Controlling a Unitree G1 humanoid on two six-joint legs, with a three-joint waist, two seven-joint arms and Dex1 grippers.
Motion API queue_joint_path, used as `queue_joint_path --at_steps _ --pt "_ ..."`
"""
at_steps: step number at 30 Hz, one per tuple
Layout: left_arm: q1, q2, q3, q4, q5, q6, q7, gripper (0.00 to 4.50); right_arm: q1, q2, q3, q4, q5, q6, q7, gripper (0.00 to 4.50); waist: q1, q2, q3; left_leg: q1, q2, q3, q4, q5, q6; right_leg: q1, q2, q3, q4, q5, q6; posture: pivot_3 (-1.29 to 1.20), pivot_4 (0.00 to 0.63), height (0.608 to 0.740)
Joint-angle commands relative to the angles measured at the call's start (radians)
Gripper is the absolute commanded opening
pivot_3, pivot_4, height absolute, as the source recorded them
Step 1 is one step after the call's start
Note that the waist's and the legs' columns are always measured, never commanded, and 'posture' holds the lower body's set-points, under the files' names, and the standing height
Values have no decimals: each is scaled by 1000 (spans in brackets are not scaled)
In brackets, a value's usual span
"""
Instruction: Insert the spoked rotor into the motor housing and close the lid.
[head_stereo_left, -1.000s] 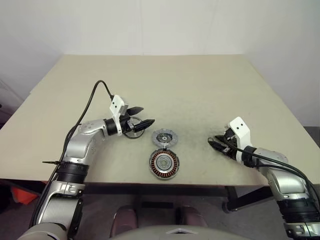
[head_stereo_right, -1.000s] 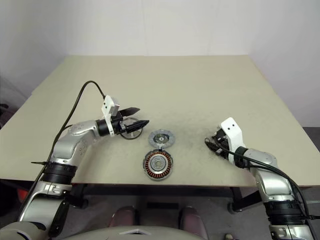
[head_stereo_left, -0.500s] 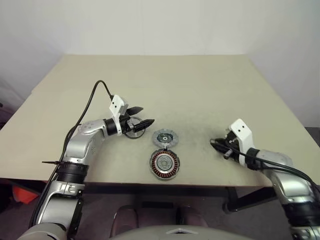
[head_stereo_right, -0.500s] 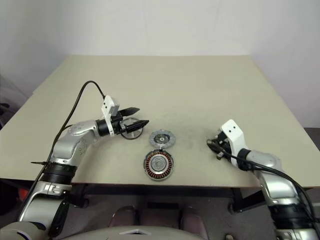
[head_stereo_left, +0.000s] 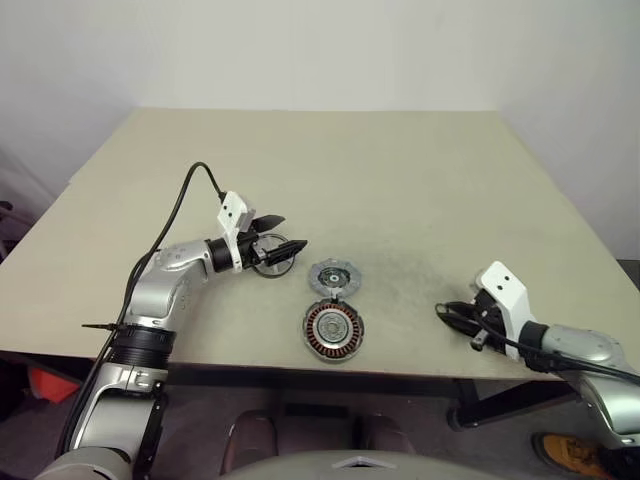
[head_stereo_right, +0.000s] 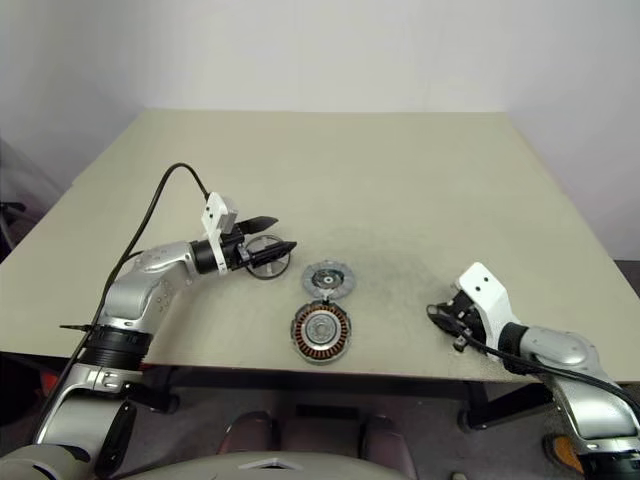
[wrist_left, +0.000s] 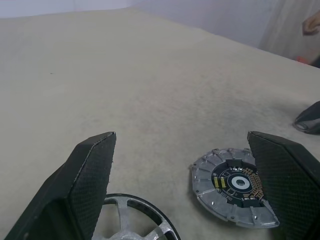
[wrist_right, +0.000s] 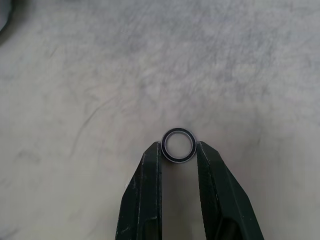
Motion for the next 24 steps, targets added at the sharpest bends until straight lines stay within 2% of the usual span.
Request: queue_joint_path --at_steps 1,6,11,19,22,24 --pt "-16 9 13 -23 -6 -9 -6 4464 53 -24 8 -3 1 15 32 777 0 -2 -1 0 -1 0 0 -1 1 0 -1 0 0 -1 1 0 0 740" --pt "-21 7 11 -17 -4 -12 -8 4464 39 -24 15 24 4 3 42 777 -1 -5 -3 0 -5 0 0 -2 4 2 -6 -1 -1 -2 3 0 0 740" --pt "-24 7 12 -12 -1 -14 -9 4464 16 -21 13 12 -10 -21 27 2342 -5 -6 -3 0 -6 0 0 -3 6 2 -6 -1 0 -3 3 0 0 740" --pt "-37 3 9 8 3 -17 -11 4464 -82 -156 -36 -118 21 -44 133 2342 -8 -4 -2 1 -6 0 2 -3 7 2 -7 -1 1 -3 3 0 0 740" --pt "-54 -4 1 28 6 -22 -19 4464 -205 -281 38 -139 -48 -153 246 2342 -8 -2 -2 1 -5 0 2 -3 7 2 -7 -2 3 -3 3 0 0 740" --pt "-66 -9 -3 43 9 -27 -23 4464 -275 -324 98 -131 -88 -209 295 2342 -7 -2 -2 2 -5 0 2 -3 8 2 -7 -2 3 -2 3 0 0 740"
